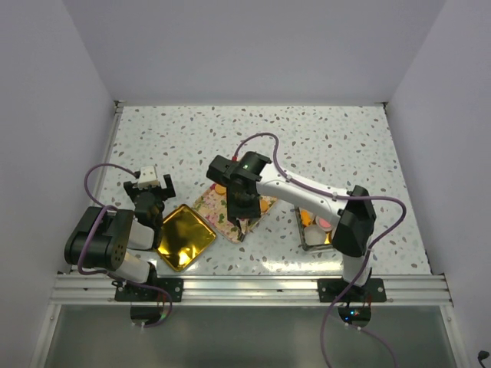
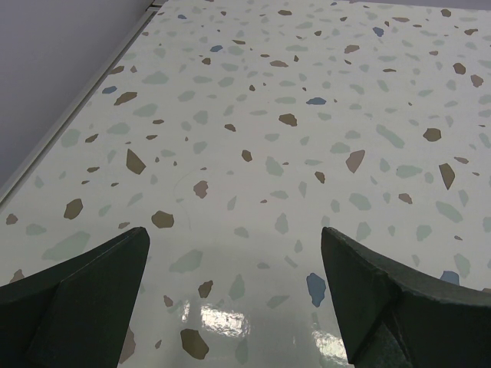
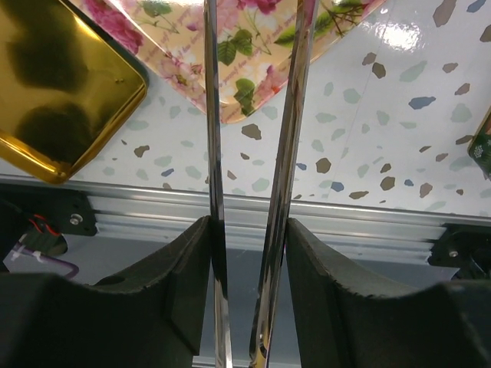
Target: Pack the cookies
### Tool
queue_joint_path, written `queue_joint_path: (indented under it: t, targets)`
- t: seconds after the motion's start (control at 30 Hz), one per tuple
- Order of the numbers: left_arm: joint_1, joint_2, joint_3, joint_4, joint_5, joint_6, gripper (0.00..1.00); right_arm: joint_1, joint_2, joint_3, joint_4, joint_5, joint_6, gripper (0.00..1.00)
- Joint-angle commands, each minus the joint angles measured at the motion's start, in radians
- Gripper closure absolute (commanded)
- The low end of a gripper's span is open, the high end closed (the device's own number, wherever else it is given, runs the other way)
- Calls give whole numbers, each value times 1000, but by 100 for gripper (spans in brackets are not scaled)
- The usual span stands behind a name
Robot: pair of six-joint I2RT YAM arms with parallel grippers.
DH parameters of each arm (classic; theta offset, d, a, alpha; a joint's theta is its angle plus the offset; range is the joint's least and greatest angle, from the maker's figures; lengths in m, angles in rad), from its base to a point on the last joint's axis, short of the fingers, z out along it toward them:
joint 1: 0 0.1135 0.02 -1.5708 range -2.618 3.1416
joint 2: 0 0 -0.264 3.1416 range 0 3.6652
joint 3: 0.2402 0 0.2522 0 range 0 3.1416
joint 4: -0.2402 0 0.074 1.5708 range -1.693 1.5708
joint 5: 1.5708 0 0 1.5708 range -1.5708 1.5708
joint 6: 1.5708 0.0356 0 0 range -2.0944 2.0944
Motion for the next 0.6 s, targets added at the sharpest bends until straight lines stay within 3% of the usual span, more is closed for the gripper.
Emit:
queue_joint_path:
  t: [0.0, 0.57]
  targets:
    - [0, 3, 20, 131, -20, 14, 0, 16, -35, -22, 8, -36, -13, 55]
    - [0, 3, 20, 131, -22, 14, 0, 31, -67, -32, -52, -35, -57, 55]
